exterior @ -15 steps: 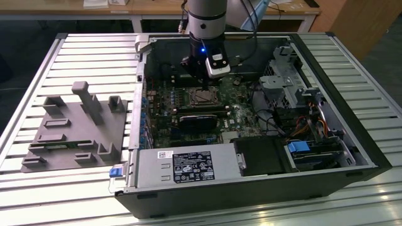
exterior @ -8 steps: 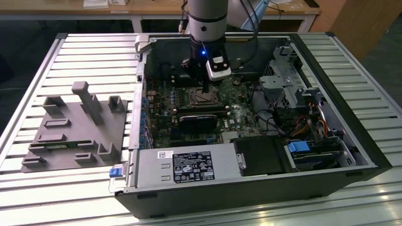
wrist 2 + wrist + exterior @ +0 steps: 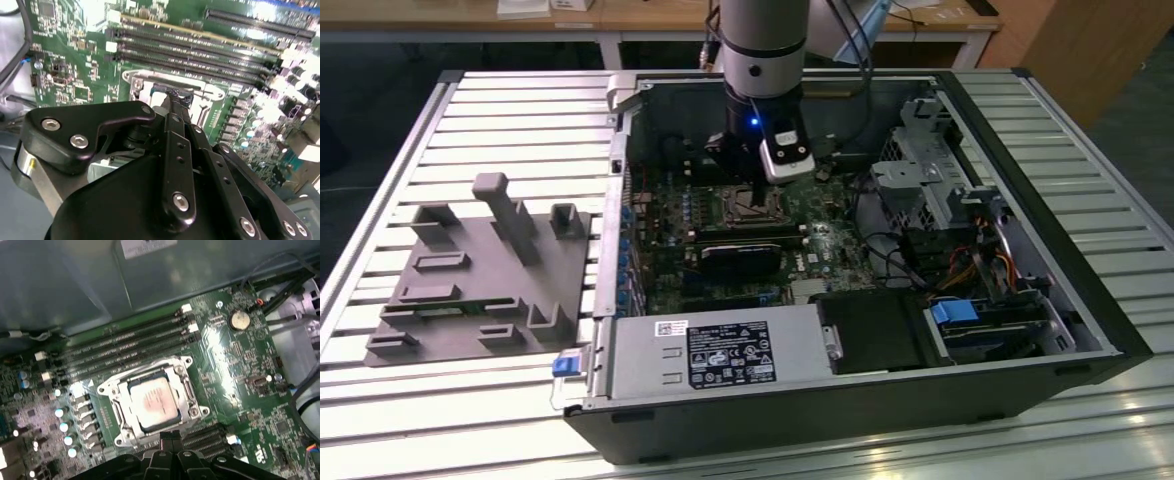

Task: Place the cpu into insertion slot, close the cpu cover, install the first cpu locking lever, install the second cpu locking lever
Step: 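Install the second cpu locking lever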

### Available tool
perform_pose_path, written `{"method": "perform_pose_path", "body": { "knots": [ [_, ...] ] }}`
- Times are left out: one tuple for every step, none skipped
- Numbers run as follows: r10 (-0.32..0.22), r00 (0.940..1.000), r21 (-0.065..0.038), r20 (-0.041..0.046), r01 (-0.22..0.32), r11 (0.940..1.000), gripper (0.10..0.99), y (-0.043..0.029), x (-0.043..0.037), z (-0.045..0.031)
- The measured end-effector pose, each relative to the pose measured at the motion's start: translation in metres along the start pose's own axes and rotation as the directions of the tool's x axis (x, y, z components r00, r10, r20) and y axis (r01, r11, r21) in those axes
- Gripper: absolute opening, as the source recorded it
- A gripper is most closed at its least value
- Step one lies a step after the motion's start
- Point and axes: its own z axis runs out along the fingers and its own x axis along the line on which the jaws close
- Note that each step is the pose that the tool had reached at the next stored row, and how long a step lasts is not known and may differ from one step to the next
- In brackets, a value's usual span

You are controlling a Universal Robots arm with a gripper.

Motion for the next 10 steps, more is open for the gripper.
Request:
{"method": "perform_pose_path", "body": {
  "knots": [
    [0.000,1.0000,-0.001,-0.0004,0.000,1.0000,0.102,-0.0020,-0.0007,-0.0001],
    [0.000,1.0000,-0.002,-0.0006,0.000,1.0000,0.102,-0.0038,-0.0014,-0.0001],
    [0.000,1.0000,-0.002,-0.0008,0.000,1.0000,0.102,-0.0054,-0.0019,-0.0002],
    [0.000,1.0000,-0.003,-0.0011,0.000,1.0000,0.102,-0.0071,-0.0025,-0.0002],
    [0.000,1.0000,-0.004,-0.0016,0.000,1.0000,0.102,-0.0085,-0.0030,-0.0002],
    [-0.001,1.0000,-0.005,-0.0019,0.001,1.0000,0.102,-0.0095,-0.0034,-0.0002],
    [-0.003,1.0000,-0.006,-0.0021,0.003,1.0000,0.102,-0.0101,-0.0036,0.0000],
    [-0.010,0.9999,-0.006,-0.0026,0.010,0.9999,0.102,-0.0104,-0.0035,0.0003],
    [-0.021,0.9998,-0.007,-0.0031,0.021,0.9998,0.102,-0.0106,-0.0034,0.0006],
    [-0.034,0.9994,-0.007,-0.0039,0.034,0.9994,0.102,-0.0107,-0.0033,0.0009]
  ]
}}
